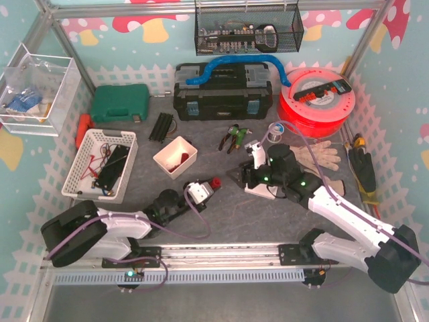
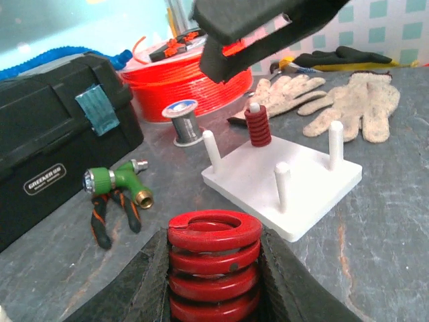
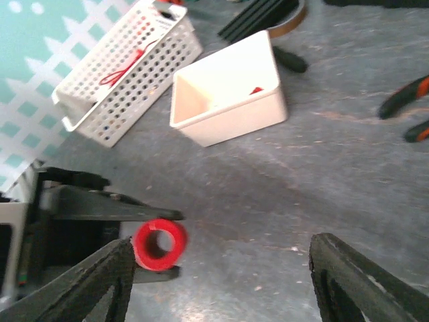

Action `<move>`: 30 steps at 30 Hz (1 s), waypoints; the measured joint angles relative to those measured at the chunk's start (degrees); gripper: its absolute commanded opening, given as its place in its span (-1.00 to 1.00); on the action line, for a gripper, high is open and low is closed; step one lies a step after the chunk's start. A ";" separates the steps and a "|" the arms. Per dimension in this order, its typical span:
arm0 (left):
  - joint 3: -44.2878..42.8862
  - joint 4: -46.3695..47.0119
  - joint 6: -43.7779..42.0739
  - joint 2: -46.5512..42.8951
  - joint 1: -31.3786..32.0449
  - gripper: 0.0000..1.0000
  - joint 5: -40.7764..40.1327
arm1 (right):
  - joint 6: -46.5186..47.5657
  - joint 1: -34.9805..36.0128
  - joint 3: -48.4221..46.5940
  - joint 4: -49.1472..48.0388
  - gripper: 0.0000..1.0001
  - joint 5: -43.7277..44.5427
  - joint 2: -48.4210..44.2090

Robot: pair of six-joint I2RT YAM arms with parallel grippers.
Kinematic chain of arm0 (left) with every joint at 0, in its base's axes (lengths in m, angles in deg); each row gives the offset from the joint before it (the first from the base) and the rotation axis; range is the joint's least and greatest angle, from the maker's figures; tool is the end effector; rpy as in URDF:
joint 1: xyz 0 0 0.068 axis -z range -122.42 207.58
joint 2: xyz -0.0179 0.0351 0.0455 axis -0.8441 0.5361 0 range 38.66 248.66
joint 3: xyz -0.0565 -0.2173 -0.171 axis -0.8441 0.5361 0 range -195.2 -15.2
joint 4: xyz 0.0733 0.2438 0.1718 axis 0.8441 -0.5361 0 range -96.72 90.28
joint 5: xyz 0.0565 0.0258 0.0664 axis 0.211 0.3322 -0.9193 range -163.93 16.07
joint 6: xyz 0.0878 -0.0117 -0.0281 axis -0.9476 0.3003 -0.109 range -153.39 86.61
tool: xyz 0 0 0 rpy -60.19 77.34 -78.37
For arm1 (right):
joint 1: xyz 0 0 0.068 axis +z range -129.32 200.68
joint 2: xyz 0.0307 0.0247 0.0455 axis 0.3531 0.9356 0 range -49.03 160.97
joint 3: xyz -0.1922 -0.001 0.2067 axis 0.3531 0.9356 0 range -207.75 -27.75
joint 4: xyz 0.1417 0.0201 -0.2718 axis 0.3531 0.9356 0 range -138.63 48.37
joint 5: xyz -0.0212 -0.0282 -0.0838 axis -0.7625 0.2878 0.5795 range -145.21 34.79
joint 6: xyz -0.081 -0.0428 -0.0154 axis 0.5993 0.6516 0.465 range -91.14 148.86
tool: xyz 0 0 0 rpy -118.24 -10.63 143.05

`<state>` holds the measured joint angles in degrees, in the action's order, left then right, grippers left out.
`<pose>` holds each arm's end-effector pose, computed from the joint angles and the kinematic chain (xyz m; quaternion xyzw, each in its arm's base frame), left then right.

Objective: Install the large spring

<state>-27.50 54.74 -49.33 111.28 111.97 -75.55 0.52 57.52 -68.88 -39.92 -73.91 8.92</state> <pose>0.1722 -0.2363 0.1336 0.4197 0.6123 -0.2106 0.6361 0.2328 0.2081 0.2520 -0.1483 0.8259 0.3993 0.3694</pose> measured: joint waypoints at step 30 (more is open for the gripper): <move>0.59 3.58 -4.02 1.53 3.87 -0.79 0.66 | 1.11 7.80 -2.80 -1.51 -0.05 -7.93 11.19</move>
<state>-26.91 58.33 -53.35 112.81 115.84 -74.90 1.63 65.32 -71.67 -41.43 -81.84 20.11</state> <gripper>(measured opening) 0.303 0.476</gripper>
